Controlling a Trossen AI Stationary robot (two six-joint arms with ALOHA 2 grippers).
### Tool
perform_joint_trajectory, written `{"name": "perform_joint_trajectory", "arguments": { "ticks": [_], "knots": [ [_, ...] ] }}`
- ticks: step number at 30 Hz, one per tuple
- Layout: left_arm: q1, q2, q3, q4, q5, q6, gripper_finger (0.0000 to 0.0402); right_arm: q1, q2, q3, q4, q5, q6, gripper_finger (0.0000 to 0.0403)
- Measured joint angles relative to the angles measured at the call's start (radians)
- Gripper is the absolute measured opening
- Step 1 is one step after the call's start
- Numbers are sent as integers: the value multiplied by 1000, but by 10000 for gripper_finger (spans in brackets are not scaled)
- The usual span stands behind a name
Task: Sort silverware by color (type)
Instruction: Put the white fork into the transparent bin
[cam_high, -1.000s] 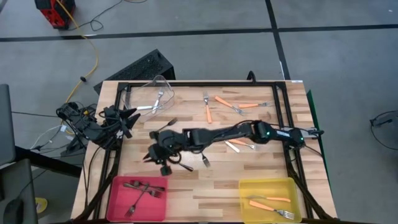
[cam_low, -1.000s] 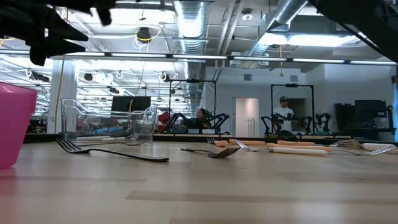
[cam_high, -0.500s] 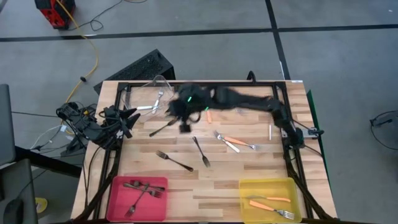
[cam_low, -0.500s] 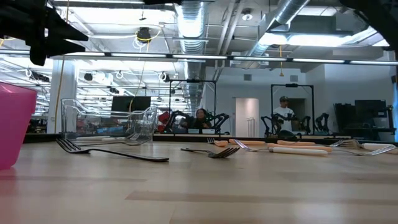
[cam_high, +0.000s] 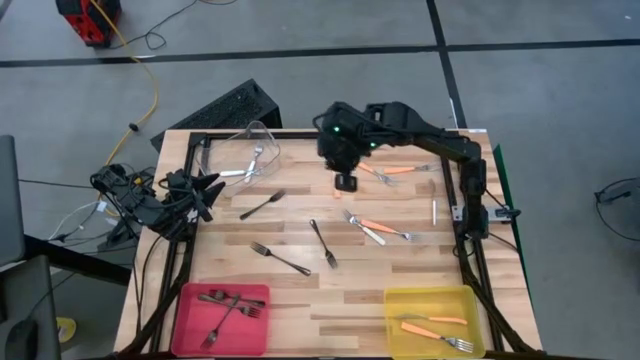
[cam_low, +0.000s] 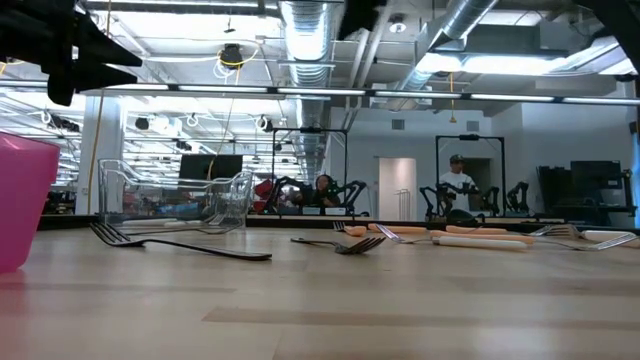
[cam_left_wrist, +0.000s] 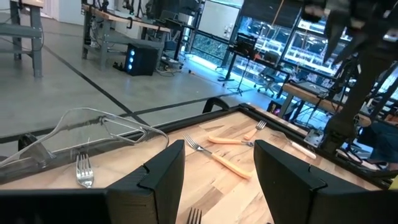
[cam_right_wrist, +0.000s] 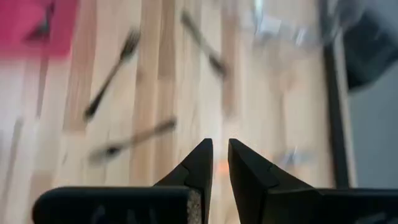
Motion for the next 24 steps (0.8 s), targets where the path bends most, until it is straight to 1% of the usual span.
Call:
{"name": "perform_joint_trajectory", "arguments": {
  "ticks": [2,4,6,8,12,17,19,24],
  "knots": [
    [0,0,0,1,4,0,178,-1,2,1,-116,0,41,76],
    [0,0,0,0,5,0,178,2,4,1,-190,2,87,76],
    [0,0,0,0,7,0,178,13,4,1,-197,4,127,76],
    [0,0,0,0,13,0,178,26,-16,-1,-199,2,134,76],
    [0,0,0,0,18,0,178,44,-57,2,-197,25,107,76],
    [0,0,0,0,28,0,178,22,-68,0,-196,50,28,76],
    [0,0,0,0,35,-13,178,-5,-76,0,-190,26,-18,76],
    [0,0,0,-3,65,-34,178,-128,-101,2,-163,-123,-78,76]
  ]
}}
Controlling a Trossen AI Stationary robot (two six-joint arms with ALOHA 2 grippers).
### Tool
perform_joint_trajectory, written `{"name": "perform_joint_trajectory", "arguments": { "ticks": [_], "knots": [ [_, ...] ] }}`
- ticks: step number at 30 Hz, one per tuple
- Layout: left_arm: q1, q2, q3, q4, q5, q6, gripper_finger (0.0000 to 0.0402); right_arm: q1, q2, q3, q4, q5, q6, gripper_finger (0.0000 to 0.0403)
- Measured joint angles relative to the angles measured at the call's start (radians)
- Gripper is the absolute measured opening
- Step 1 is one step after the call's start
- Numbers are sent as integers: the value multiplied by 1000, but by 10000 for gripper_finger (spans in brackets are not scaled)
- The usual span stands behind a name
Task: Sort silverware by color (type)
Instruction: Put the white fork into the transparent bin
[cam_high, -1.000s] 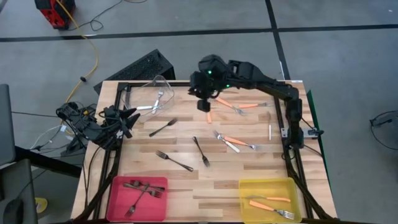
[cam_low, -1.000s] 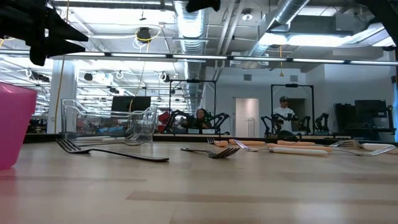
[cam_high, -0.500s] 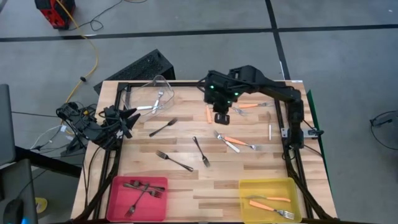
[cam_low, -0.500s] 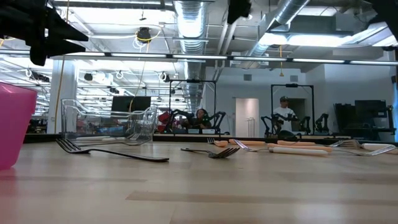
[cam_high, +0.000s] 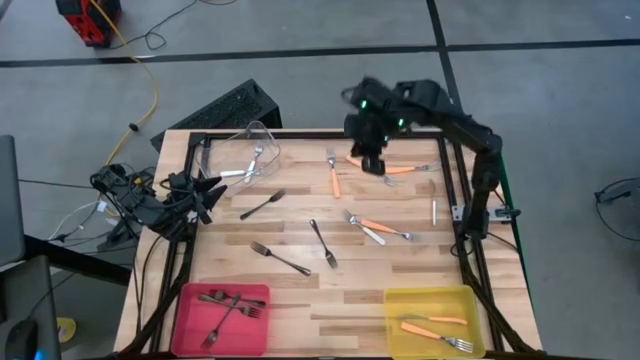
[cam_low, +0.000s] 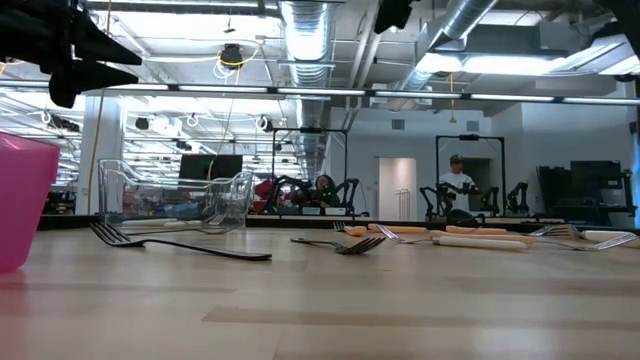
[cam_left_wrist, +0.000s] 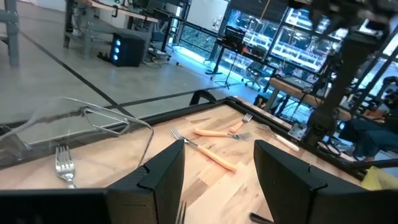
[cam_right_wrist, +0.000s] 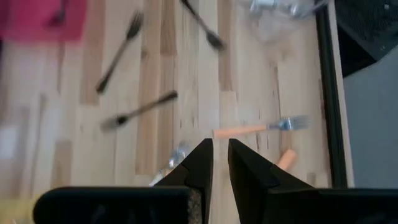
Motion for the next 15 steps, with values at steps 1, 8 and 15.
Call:
{"name": "perform_joint_trajectory", "arguments": {
  "ticks": [1,8,15],
  "knots": [
    [0,0,0,-1,1,-1,178,-26,-2,0,20,-35,-1,76],
    [0,0,1,63,-153,-88,178,-160,-5,0,112,-329,8,76],
    [0,0,1,48,-188,51,178,-180,-16,-1,45,-329,-26,76]
  ]
}}
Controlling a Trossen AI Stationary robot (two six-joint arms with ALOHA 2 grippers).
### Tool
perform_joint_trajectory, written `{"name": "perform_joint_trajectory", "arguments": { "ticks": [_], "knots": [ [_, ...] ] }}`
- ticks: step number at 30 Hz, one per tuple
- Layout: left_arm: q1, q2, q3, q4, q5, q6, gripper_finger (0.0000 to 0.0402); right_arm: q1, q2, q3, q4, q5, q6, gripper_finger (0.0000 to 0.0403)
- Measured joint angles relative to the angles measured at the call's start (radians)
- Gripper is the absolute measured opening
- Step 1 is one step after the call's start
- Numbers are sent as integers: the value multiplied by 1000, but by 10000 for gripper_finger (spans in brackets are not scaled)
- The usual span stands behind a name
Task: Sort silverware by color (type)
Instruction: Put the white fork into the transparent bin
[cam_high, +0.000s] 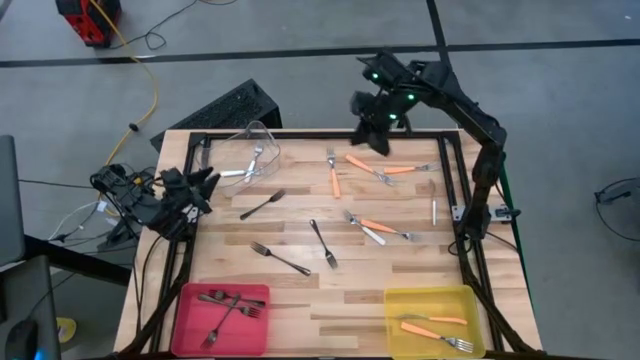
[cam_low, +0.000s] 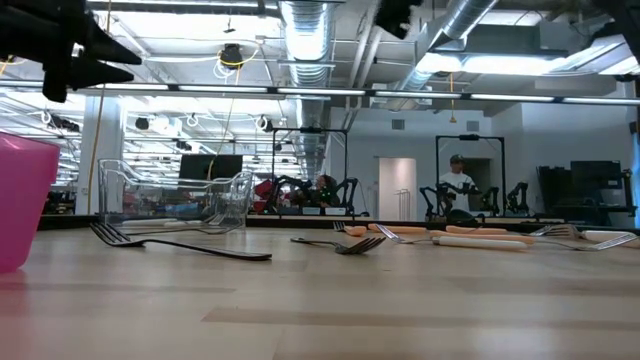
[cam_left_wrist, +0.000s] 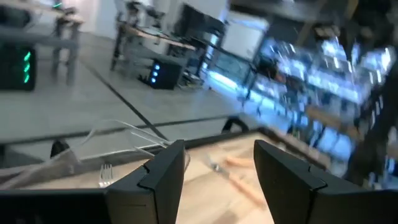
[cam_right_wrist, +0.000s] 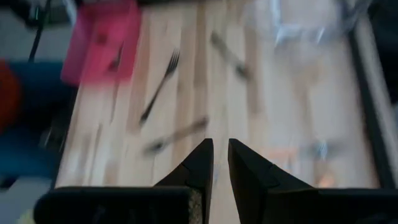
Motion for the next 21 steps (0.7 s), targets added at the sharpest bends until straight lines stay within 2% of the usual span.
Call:
{"name": "perform_joint_trajectory", "arguments": {
  "ticks": [2,3,5,7,10,13,16,21],
  "knots": [
    [0,0,-4,-23,53,30,178,-4,-16,-6,-90,-4,-26,76],
    [0,0,-7,-22,76,31,178,3,-42,-42,-71,-12,-10,76],
    [0,0,-17,-20,122,37,178,18,-137,-168,-62,-9,-31,76],
    [0,1,-23,-4,110,51,178,20,-255,-331,-36,58,-119,74],
    [0,-4,-18,47,65,32,178,-52,-438,-563,88,207,-10,65],
    [0,-6,-7,52,180,36,178,-154,-614,-758,147,167,75,60],
    [0,-5,-10,49,262,23,178,-220,-831,-943,305,119,142,59],
    [0,-5,-17,52,239,-70,178,-268,-1068,-1190,630,167,191,59]
  ]
}}
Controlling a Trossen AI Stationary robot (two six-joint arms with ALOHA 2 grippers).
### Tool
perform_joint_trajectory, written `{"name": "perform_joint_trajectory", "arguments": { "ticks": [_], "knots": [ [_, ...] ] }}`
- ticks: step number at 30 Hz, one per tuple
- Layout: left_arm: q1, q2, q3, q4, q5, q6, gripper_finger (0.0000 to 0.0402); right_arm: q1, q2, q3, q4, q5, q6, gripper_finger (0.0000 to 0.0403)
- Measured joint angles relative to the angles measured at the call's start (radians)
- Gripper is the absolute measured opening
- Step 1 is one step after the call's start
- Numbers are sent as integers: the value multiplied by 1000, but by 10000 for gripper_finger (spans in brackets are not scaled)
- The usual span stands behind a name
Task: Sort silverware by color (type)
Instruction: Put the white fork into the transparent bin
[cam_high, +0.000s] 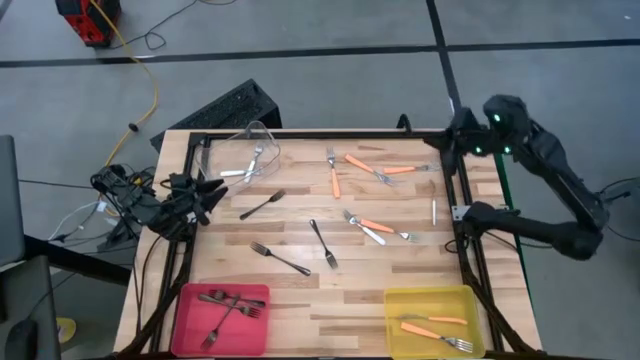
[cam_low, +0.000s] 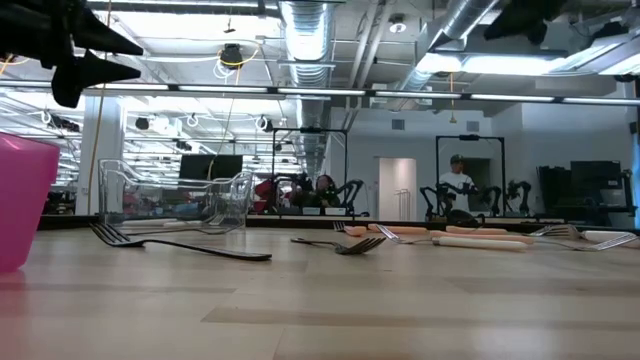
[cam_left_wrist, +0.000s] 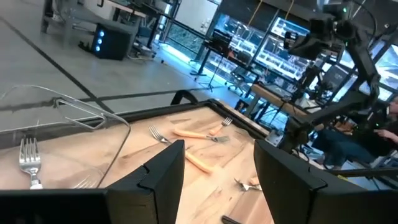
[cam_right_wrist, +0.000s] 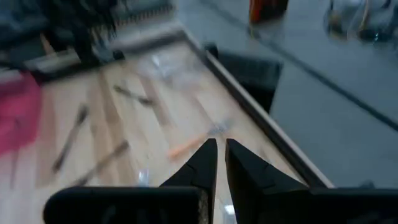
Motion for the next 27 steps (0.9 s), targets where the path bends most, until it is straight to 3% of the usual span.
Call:
{"name": "perform_joint_trajectory", "arguments": {
  "ticks": [5,9,14,21,27],
  "knots": [
    [0,1,0,-1,-26,9,178,70,-132,-197,185,-77,157,59],
    [0,2,0,-3,-67,32,178,192,-146,-370,274,30,306,68],
    [0,2,0,-7,-57,63,178,334,-106,-552,482,180,332,106],
    [0,2,0,-7,-183,57,178,412,38,-584,757,355,246,196],
    [0,3,0,-8,-197,51,178,438,178,-584,801,428,233,251]
  ]
}}
